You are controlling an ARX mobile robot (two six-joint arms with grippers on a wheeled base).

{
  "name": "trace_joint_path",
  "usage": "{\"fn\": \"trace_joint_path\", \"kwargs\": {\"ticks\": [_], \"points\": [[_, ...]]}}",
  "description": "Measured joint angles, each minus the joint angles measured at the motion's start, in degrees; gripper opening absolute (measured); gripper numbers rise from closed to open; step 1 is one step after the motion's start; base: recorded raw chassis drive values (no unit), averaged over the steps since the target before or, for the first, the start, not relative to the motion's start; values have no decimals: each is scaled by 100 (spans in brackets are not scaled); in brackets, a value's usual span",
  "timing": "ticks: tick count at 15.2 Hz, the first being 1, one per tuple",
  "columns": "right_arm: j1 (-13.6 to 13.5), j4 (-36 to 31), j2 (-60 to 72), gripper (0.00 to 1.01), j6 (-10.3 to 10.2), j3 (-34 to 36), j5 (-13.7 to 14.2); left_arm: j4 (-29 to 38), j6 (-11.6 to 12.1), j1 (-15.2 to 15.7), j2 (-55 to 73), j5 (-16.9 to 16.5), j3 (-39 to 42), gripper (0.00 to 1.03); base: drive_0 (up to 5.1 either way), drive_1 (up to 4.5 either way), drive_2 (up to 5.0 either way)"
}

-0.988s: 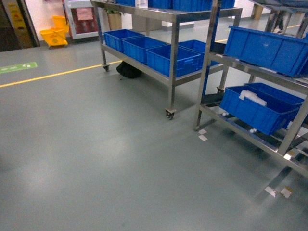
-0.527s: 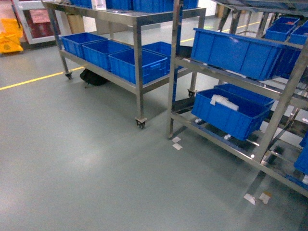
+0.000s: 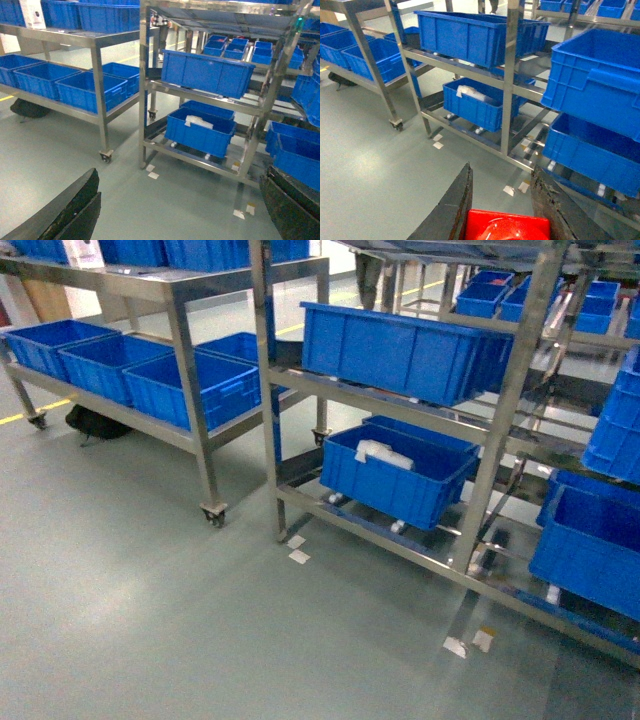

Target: Pick red block from blue box to shelf

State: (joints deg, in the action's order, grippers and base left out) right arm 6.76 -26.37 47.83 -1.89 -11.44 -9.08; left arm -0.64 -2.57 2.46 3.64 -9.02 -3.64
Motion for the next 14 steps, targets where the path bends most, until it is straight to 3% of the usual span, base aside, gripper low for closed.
{"fn": "trace_joint_path", "kwargs": {"ticks": [14], "points": [[0,0,0,29,0,2,-2,-2,0,0,0,2,0,98,-155,-155,-155]]}}
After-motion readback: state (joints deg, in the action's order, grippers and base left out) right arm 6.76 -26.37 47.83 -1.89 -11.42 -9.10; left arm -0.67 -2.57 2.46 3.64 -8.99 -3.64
